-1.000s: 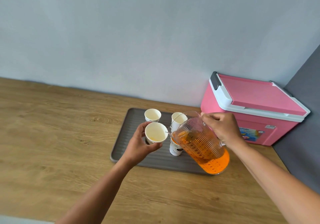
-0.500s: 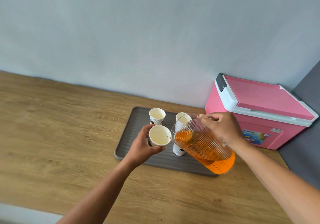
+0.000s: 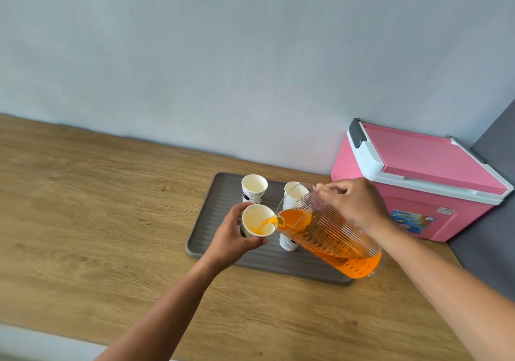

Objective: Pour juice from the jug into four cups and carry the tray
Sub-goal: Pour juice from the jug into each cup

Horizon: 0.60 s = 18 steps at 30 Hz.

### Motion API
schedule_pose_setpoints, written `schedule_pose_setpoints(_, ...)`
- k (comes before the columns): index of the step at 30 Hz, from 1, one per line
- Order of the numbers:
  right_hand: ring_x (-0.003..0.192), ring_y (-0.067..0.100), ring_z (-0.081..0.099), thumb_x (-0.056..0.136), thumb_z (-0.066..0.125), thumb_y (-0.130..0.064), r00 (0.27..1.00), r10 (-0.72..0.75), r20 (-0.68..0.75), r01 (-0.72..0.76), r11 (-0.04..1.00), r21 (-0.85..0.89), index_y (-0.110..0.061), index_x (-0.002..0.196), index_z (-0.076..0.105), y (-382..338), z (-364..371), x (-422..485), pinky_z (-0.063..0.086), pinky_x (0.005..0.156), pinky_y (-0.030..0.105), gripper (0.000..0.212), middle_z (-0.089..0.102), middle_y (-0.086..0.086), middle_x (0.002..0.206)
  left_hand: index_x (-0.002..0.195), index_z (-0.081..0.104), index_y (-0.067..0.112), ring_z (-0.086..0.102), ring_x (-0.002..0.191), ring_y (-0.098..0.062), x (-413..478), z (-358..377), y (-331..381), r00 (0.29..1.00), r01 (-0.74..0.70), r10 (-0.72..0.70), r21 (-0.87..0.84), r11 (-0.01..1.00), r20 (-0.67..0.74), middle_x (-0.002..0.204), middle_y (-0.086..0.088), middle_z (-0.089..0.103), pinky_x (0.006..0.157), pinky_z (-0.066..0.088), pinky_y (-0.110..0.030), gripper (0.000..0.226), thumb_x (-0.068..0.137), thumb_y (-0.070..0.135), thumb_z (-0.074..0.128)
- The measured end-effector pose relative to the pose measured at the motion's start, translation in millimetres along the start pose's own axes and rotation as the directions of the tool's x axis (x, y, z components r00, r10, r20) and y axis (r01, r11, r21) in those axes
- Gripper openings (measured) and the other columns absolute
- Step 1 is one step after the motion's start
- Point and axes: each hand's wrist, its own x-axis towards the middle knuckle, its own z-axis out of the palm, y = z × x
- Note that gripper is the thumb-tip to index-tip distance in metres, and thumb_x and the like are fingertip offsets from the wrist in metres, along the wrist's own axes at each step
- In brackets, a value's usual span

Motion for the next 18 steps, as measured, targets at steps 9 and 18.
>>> schedule_pose_setpoints(9, 0.089, 0.011, 0.068, 0.084, 0.063, -0.058, 1.0, 0.003, 0.021, -0.003, 1.0, -0.025, -0.031, 0.093, 0.08, -5.5, -2.2, 0.9, 0.054, 0.075, 0.029, 0.034, 0.077, -0.013, 0.094, 0.127, 0.045, 0.036, 0.052, 0.114, 0.0, 0.0, 0.5, 1.2, 1.0, 0.011, -0.01, -0.012, 1.0, 0.015, 0.119, 0.019, 0.057, 0.093, 0.051, -0.035, 0.076, 0.065, 0.023, 0.087)
schedule_pose_setpoints(18, 0.085, 0.01, 0.068, 0.083, 0.062, -0.059, 1.0, 0.006, 0.022, -0.005, 0.999, -0.035, -0.031, 0.093, 0.08, -6.5, -3.8, 1.6, 0.046, 0.068, 0.025, 0.035, 0.077, -0.012, 0.091, 0.13, 0.043, 0.034, 0.051, 0.113, 0.001, 0.9, 1.6, 3.3, 0.999, 0.013, -0.013, -0.01, 1.0, 0.033, 0.119, 0.021, 0.055, 0.09, 0.049, -0.027, 0.078, 0.067, 0.021, 0.086)
